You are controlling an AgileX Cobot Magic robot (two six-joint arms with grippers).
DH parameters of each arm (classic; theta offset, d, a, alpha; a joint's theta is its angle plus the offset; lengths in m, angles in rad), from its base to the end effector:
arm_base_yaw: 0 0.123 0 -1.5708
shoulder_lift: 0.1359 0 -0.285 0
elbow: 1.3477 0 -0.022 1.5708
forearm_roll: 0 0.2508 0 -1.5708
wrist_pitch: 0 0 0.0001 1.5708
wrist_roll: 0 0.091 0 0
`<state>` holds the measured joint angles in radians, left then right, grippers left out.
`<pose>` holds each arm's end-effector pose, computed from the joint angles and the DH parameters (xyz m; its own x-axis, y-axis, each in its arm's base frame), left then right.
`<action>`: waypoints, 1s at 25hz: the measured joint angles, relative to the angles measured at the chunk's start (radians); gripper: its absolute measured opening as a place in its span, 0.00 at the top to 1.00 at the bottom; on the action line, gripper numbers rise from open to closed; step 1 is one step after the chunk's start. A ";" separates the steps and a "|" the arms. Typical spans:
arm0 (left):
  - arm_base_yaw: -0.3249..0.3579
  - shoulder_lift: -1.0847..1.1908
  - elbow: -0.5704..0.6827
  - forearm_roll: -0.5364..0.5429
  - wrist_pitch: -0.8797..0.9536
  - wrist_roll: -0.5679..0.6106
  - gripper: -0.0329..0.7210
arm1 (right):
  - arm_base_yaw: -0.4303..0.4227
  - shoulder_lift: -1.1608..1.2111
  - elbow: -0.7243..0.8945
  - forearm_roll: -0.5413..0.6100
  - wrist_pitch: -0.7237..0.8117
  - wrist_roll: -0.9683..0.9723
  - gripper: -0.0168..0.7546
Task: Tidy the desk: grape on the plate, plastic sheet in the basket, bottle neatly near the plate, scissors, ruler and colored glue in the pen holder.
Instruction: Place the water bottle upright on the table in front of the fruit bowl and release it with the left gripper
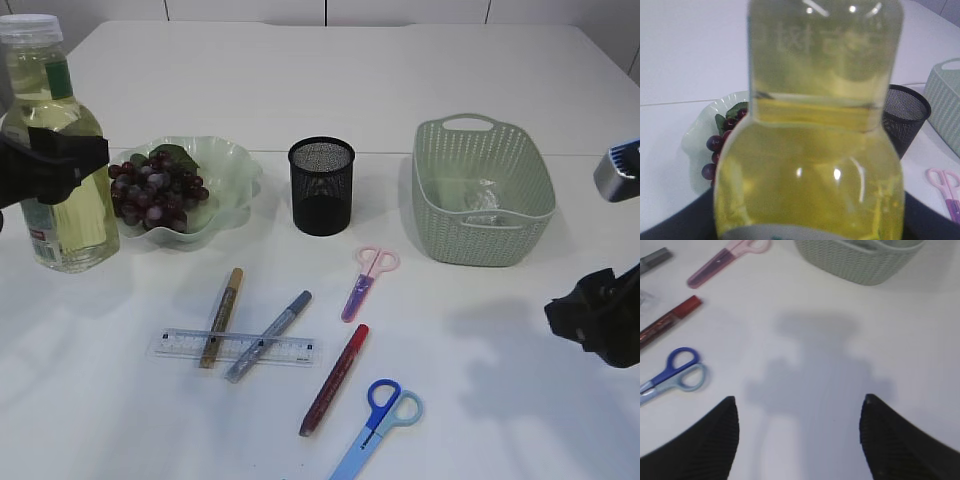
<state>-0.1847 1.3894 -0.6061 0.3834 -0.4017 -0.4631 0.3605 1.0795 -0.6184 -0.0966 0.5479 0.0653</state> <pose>0.2718 -0.0643 0.2353 -0.3424 -0.0441 -0.9385 0.2830 0.9477 -0.1478 0.1863 0.0653 0.2467 -0.7386 -0.2968 -0.6053 -0.3366 0.9403 -0.0504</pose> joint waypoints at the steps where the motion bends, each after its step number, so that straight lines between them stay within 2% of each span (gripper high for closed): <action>1: 0.000 0.000 0.000 0.000 0.000 0.000 0.37 | 0.000 0.000 0.000 0.047 0.000 -0.050 0.22; 4: 0.000 0.000 0.000 0.000 -0.002 0.000 0.37 | 0.000 -0.014 0.011 0.124 -0.079 -0.130 0.22; 7: 0.000 0.000 0.000 0.000 -0.002 0.000 0.37 | 0.000 -0.069 0.064 0.143 -0.226 -0.147 0.22; 10: 0.000 0.000 0.000 0.000 -0.002 0.000 0.37 | 0.000 -0.115 0.109 0.145 -0.281 -0.150 0.22; 21: 0.000 0.000 0.000 0.000 0.024 0.000 0.37 | 0.000 -0.153 0.241 0.091 -0.447 -0.156 0.22; 25: 0.000 0.014 0.000 0.000 0.014 0.000 0.37 | 0.000 -0.217 0.264 0.026 -0.460 -0.158 0.22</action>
<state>-0.1847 1.4036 -0.6061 0.3834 -0.3876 -0.4631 0.3605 0.8629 -0.3547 -0.0706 0.0881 -0.0926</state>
